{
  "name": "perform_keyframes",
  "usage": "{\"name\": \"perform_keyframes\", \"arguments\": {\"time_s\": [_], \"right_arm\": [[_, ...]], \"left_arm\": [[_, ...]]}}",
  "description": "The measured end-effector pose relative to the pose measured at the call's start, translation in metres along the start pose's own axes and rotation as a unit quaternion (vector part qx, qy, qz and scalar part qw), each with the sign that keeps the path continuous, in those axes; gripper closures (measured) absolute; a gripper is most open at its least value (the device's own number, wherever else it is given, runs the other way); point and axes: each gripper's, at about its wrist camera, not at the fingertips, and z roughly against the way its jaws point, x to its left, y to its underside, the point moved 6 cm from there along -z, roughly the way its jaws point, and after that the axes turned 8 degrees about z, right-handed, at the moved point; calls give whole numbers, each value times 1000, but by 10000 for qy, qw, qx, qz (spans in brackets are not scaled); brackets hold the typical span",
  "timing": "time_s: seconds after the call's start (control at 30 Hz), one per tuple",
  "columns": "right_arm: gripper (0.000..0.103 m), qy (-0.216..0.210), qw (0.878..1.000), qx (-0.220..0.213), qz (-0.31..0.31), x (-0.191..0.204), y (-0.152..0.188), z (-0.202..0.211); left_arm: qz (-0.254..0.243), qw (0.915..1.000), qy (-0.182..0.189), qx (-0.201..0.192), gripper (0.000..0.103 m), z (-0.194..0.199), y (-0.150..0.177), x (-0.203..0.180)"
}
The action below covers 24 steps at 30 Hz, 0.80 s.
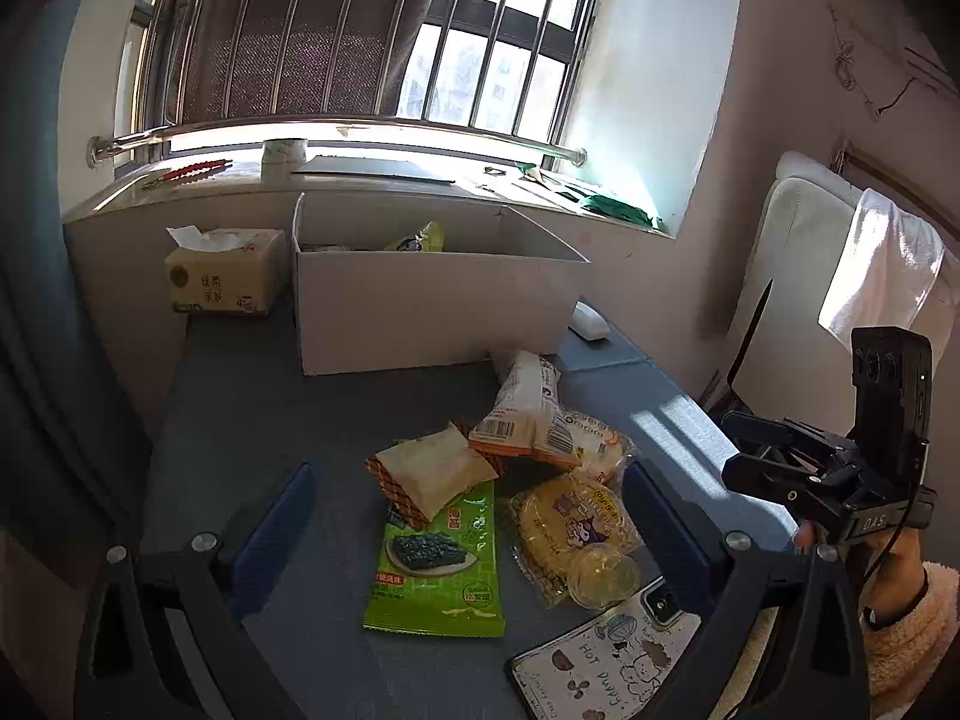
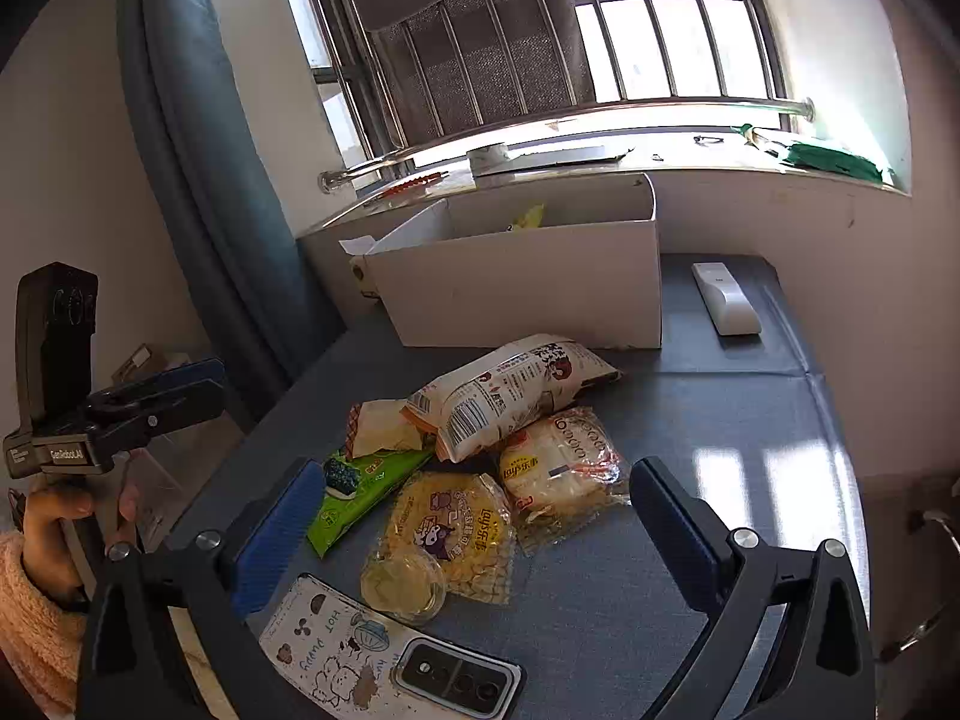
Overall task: Organize snacks
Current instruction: 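Move both tools back over the remaining snacks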
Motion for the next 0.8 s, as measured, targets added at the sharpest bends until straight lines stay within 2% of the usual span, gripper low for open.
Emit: {"name": "perform_keyframes", "arguments": {"time_s": [0.07, 0.17, 0.3, 0.4, 0.5, 0.67, 0.8], "right_arm": [[0, -224, 9988, 272, -330, -2, 16, -8], [0, -140, 9974, 408, -579, -6, 18, -19], [0, -356, 9939, 352, -979, -9, 3, -31], [0, -385, 9934, 400, -1005, -10, -12, -45], [0, -331, 9933, 535, -971, -14, -28, -65], [0, -427, 9864, 911, -1297, -27, -49, -104], [0, -174, 9861, 1149, -1191, -32, -62, -130]], "left_arm": [[71, 10000, 1, 2, 0, 0, 15, 1], [68, 10000, -26, 30, 0, -1, 23, 0], [7, 10000, 14, -36, 0, 3, 23, -2], [-4, 10000, 49, -28, 0, 3, 22, -3], [-37, 9999, 101, -37, 0, 4, 24, -3], [-55, 10000, 73, -28, 0, 6, 27, 1], [-9, 10000, 48, -24, 0, 7, 28, 6]]}}
